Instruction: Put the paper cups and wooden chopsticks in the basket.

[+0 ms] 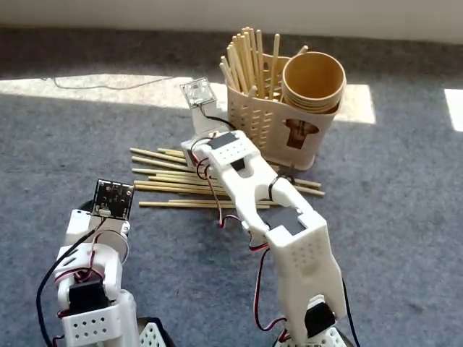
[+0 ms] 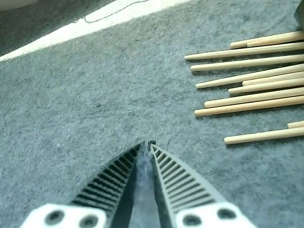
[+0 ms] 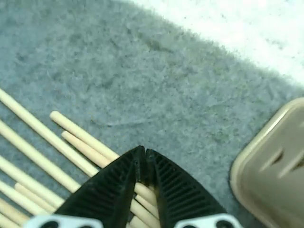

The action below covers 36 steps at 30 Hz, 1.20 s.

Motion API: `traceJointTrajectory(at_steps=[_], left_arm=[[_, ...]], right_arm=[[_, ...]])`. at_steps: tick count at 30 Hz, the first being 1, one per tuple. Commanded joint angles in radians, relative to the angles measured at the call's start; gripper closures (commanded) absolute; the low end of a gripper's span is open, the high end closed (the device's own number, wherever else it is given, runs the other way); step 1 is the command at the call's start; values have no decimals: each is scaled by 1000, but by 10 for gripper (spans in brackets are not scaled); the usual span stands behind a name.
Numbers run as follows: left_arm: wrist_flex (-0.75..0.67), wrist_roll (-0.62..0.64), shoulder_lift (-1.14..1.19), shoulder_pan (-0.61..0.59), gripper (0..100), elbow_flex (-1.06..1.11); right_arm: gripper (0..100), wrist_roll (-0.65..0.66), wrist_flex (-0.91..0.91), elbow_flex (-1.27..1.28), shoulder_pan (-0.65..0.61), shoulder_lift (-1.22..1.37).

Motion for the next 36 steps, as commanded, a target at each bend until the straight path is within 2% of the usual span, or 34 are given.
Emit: traceJointTrajectory(at_steps=[1, 6, 11, 17, 28, 36], left_arm=[[2, -5, -2, 18, 965, 19], [0, -5, -2, 16, 965, 19], [0, -5, -2, 16, 965, 19], [0, -5, -2, 16, 965, 19], [0, -5, -2, 16, 965, 19], [0, -5, -2, 16, 965, 19]], right_arm=[[976, 2, 163, -56, -8, 1], [976, 164, 341, -64, -51, 1], [976, 227, 570, -67, -94, -1], [976, 305, 716, -71, -96, -10], [977, 322, 808, -119, -94, -225], [977, 328, 806, 41, -110, -418]])
